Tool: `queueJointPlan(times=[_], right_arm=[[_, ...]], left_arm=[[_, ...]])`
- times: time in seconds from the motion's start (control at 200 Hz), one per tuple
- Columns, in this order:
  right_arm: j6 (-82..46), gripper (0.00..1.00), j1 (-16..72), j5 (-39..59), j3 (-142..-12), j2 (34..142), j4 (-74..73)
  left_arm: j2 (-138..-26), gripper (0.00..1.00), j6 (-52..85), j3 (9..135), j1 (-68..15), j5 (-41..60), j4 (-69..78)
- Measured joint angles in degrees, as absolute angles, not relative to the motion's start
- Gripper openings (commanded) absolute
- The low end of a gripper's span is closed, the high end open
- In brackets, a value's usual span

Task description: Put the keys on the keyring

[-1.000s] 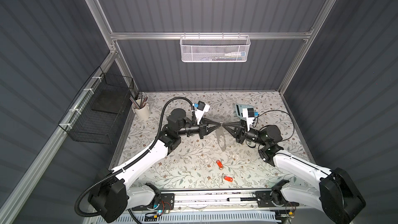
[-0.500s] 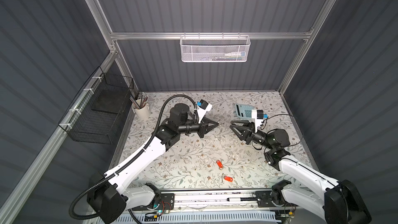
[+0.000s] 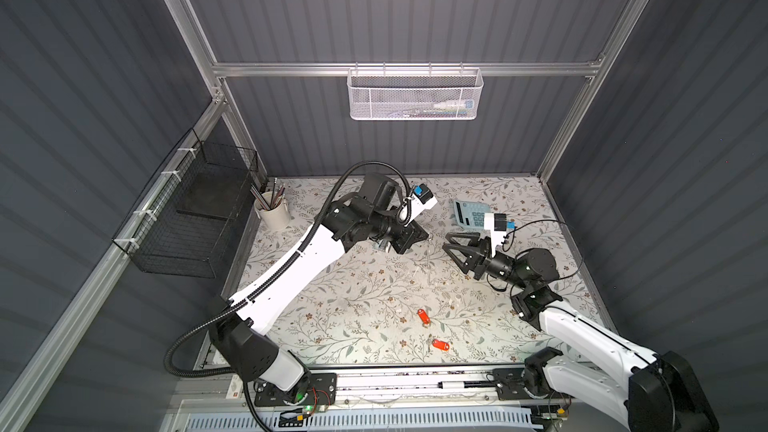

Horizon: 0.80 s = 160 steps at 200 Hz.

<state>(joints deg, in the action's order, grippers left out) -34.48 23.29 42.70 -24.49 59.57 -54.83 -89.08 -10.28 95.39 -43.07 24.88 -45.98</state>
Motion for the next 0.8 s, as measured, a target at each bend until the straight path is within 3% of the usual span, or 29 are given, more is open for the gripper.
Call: queueJointPlan(times=[0.305, 0.605, 0.8], right_arm=[[-35.4, 0.36, 23.6, 45.1, -24.6, 63.5, -55.7], [-36.1, 0.34, 25.3, 46.8, -24.9, 66.0, -57.4], [-37.1, 0.17, 26.0, 47.9, -24.9, 66.8, -58.6]], left_arm=[[-94.4, 0.00, -17.0, 103.7, -44.6, 24.6, -56.5], [-95.4, 0.00, -18.5, 105.8, -46.2, 24.8, -60.2], [-95.5, 0.00, -18.5, 105.8, -46.4, 24.4, -60.8]])
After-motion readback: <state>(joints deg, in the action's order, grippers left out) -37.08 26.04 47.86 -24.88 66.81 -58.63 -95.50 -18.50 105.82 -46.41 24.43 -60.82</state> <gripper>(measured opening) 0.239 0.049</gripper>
